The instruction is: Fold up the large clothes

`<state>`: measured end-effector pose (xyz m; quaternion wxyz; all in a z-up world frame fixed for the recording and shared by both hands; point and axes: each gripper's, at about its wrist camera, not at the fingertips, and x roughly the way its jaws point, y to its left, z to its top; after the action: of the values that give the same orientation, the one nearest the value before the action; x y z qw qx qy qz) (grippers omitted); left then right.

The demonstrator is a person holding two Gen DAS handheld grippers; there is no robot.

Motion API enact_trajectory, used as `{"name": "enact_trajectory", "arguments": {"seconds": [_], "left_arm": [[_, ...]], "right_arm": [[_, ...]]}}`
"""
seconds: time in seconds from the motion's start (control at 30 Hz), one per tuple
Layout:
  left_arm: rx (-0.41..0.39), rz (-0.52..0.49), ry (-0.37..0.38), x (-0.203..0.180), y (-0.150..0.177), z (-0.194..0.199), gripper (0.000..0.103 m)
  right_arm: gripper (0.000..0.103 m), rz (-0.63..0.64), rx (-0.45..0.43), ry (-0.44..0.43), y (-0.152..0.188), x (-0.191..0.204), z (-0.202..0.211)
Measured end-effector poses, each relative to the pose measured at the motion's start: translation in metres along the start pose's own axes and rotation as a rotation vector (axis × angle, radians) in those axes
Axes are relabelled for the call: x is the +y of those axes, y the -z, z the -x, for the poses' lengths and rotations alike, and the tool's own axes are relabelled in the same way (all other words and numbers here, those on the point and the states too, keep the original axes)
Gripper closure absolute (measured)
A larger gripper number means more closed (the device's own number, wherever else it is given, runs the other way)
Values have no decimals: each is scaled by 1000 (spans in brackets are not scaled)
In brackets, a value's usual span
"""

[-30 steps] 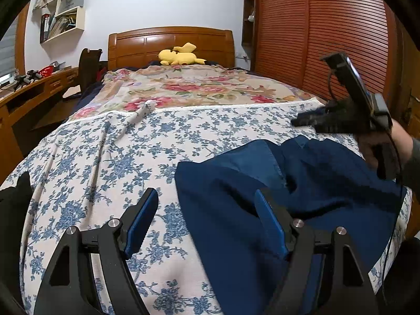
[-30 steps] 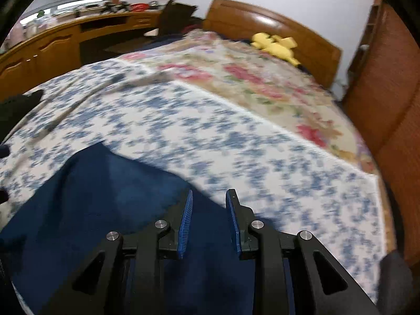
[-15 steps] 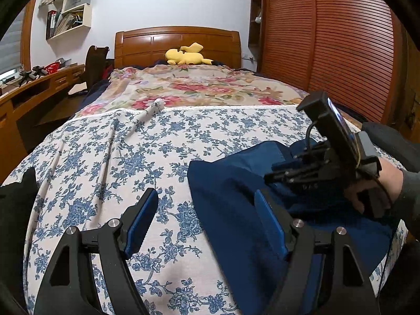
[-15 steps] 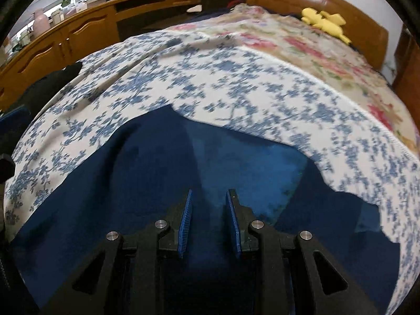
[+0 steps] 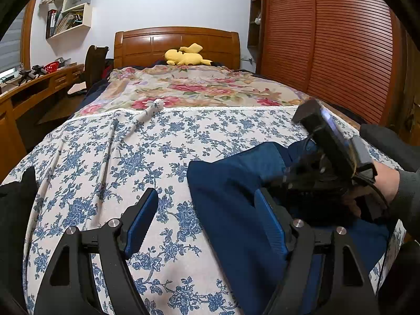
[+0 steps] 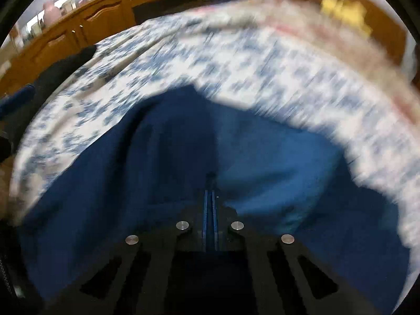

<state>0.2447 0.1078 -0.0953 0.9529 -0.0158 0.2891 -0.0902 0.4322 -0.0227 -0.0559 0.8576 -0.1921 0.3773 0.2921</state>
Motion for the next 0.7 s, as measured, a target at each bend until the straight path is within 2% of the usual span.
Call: {"name": "enact_trajectory", "arguments": {"seconds": [0.2, 0.4, 0.53, 0.7], "left_arm": [[-9, -2, 8, -2, 0, 1, 27], [-7, -10, 18, -4, -1, 0, 27], [-3, -17, 29, -9, -2, -3, 27], [-11, -20, 56, -21, -8, -5, 27]], "right_arm": [[101, 33, -81, 137, -44, -9, 12], [101, 94, -184, 187, -72, 6, 18], [100, 40, -202, 162, -80, 4, 22], [63, 10, -175, 197, -60, -15, 46]]}}
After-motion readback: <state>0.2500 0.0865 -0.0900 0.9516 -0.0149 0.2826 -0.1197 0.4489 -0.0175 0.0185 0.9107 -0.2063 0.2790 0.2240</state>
